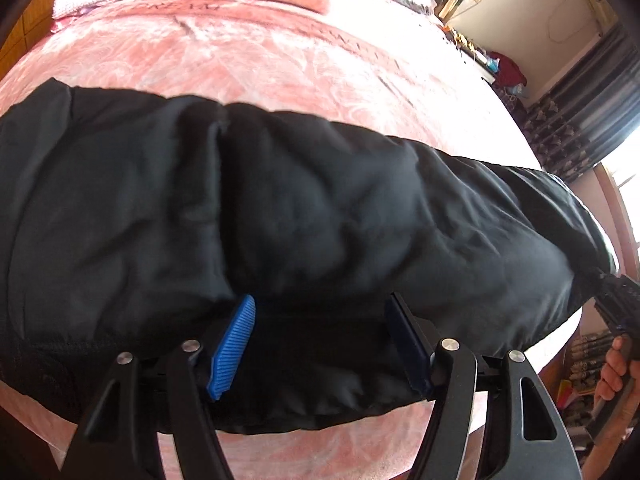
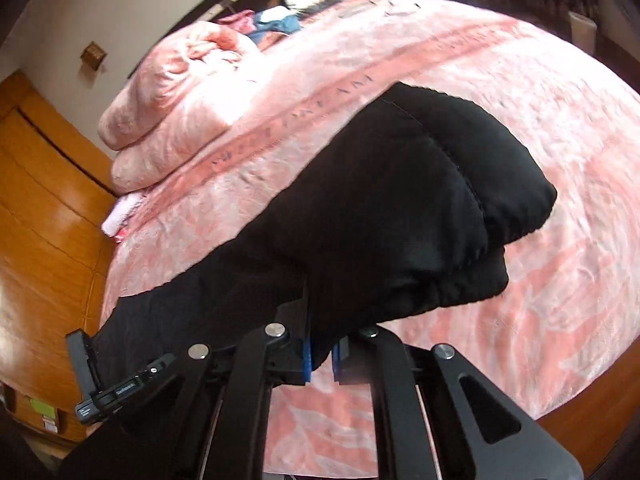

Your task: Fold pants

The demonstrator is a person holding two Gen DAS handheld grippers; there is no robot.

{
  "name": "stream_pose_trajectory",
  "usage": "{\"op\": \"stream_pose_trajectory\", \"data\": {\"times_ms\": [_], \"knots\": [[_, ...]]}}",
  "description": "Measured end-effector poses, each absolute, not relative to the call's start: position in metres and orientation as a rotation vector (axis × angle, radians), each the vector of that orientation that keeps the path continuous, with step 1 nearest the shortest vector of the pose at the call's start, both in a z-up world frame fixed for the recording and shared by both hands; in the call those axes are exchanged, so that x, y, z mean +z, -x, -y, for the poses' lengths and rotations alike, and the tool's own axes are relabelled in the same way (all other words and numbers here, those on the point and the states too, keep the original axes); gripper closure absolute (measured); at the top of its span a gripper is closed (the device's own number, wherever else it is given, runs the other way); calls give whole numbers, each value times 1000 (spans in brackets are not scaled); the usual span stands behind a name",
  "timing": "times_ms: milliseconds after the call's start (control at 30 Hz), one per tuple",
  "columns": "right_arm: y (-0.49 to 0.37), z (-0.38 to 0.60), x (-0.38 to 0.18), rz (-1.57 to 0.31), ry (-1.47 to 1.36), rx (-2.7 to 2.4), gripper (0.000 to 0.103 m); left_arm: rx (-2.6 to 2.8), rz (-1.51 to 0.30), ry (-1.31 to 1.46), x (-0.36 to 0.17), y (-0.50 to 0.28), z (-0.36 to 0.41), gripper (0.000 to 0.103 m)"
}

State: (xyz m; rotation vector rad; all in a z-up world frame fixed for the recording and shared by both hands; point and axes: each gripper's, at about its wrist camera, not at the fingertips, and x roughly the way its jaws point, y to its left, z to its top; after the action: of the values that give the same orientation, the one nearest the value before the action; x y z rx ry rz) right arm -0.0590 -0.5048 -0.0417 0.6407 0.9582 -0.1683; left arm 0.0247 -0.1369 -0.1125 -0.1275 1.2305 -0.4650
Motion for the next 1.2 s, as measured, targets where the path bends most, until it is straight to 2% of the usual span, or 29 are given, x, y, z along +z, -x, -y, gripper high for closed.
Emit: {"op": "stream_pose_trajectory", "data": {"times_ms": [67,133,300,467,600,800,1067,1200], "knots": [[66,515,-93,-1082,-704,-226,95,-476,-1226,91,-122,-21,140,35],[77,518,-116,-1084,-765,-221,94,-485,-1209,49,-120,-16,141,35],[76,510,-99,-1069,-688,-235,95,-470,-1204,175,-102,-5,108,35],[68,501,-97,-1088,-635,-255,95,-332,-1146,194,-87,6,39,32],[64,501,-104,-1093,-666,-277,93,-301,-1187,229,-109,-7,2,32],[71,507,-98,-1058,-720,-273,97,-304,-1168,211,-98,-7,4,32],[84,528,-68,-974,-746,-303,98,-212,-1129,303,-93,-14,-39,30],[101,553,-80,-973,-838,-362,98,-252,-1146,291,-101,-25,-29,28]]}}
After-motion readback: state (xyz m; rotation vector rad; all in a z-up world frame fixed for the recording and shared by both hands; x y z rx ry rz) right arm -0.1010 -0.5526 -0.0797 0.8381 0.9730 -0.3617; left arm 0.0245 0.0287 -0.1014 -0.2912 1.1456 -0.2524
